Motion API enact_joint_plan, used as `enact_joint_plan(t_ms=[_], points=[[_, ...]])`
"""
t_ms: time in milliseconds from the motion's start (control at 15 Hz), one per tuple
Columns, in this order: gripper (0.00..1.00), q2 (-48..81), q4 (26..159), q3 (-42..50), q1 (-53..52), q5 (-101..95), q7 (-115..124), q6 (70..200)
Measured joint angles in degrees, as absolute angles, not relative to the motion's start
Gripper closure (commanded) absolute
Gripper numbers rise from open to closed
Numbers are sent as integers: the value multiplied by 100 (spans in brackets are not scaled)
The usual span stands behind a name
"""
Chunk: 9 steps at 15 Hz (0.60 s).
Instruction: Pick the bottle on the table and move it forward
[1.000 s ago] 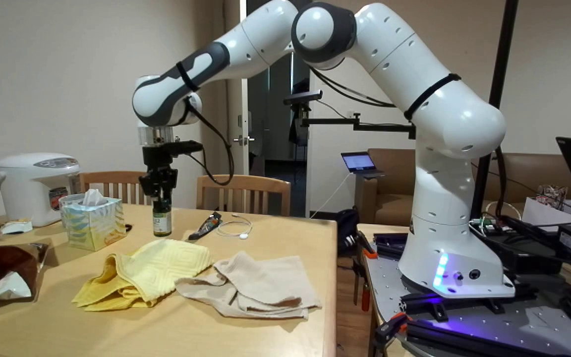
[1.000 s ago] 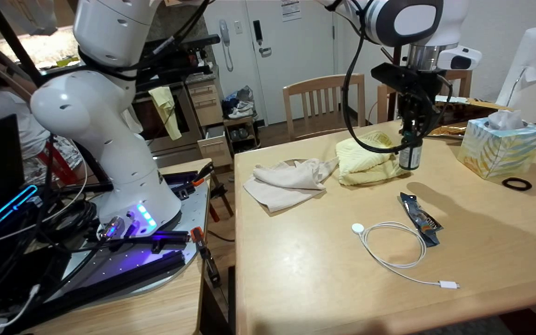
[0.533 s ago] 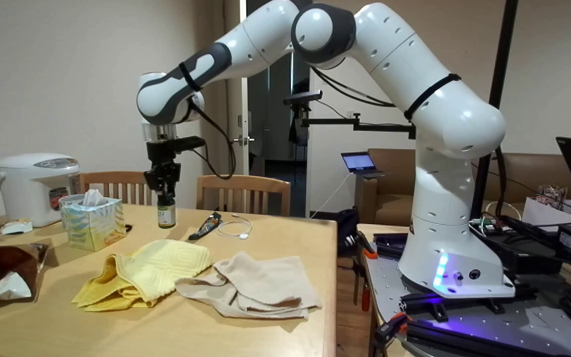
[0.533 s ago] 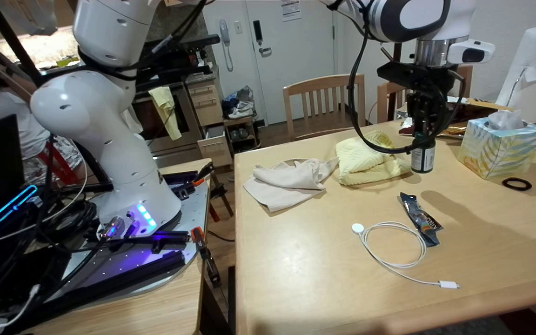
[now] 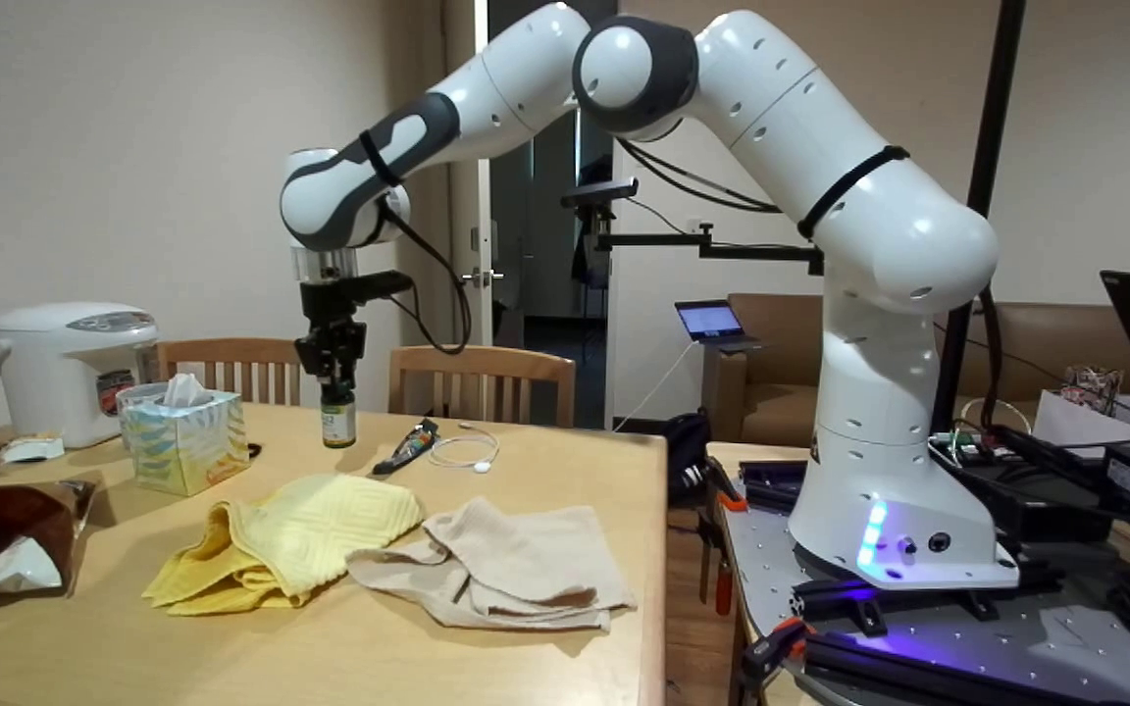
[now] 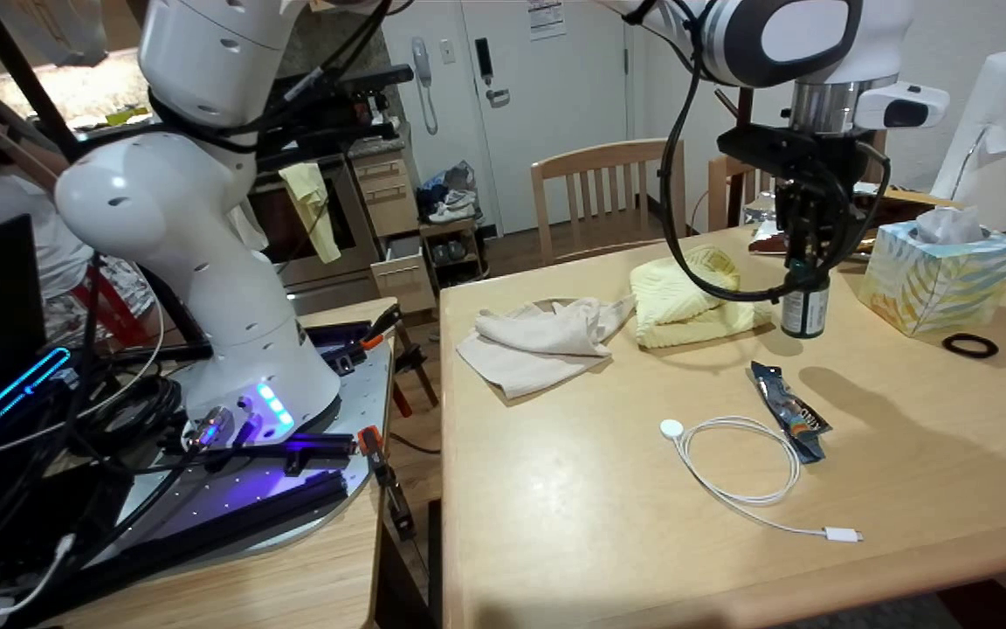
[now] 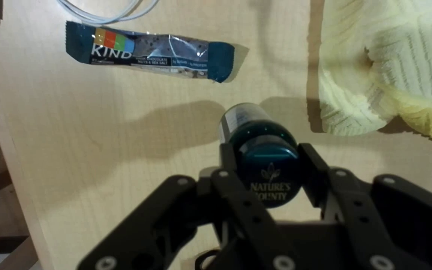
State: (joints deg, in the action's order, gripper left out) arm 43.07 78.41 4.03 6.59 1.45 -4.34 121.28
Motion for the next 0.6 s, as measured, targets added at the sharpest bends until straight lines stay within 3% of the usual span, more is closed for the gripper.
enact_joint_plan(t_ms=[600], points=[[81, 4612, 7420, 395, 991, 158, -473, 12123]])
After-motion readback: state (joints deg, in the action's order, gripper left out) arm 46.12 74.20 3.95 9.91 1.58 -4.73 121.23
